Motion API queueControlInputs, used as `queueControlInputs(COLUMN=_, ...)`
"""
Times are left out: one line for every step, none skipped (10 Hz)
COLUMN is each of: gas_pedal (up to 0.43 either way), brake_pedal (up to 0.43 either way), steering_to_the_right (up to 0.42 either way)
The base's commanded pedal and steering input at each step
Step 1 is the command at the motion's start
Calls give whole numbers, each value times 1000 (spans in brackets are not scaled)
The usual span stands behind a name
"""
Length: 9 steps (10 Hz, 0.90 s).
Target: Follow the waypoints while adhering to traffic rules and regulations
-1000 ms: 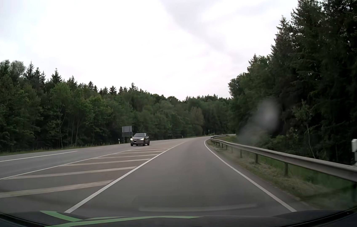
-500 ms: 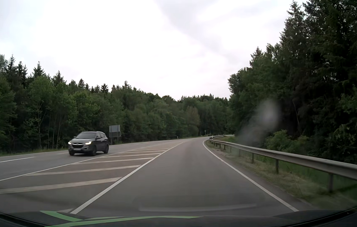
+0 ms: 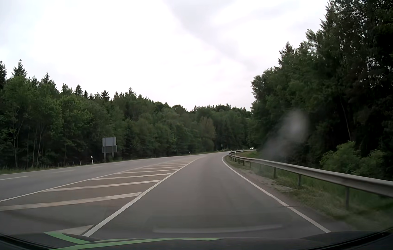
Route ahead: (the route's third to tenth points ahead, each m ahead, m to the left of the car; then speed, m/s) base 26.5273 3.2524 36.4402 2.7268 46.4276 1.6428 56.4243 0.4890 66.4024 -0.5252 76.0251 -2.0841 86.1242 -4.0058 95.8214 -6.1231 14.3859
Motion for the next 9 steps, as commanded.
queueControlInputs(gas_pedal=177, brake_pedal=0, steering_to_the_right=12)
queueControlInputs(gas_pedal=177, brake_pedal=0, steering_to_the_right=12)
queueControlInputs(gas_pedal=177, brake_pedal=0, steering_to_the_right=12)
queueControlInputs(gas_pedal=177, brake_pedal=0, steering_to_the_right=11)
queueControlInputs(gas_pedal=177, brake_pedal=0, steering_to_the_right=10)
queueControlInputs(gas_pedal=177, brake_pedal=0, steering_to_the_right=9)
queueControlInputs(gas_pedal=177, brake_pedal=0, steering_to_the_right=9)
queueControlInputs(gas_pedal=177, brake_pedal=0, steering_to_the_right=9)
queueControlInputs(gas_pedal=177, brake_pedal=0, steering_to_the_right=9)
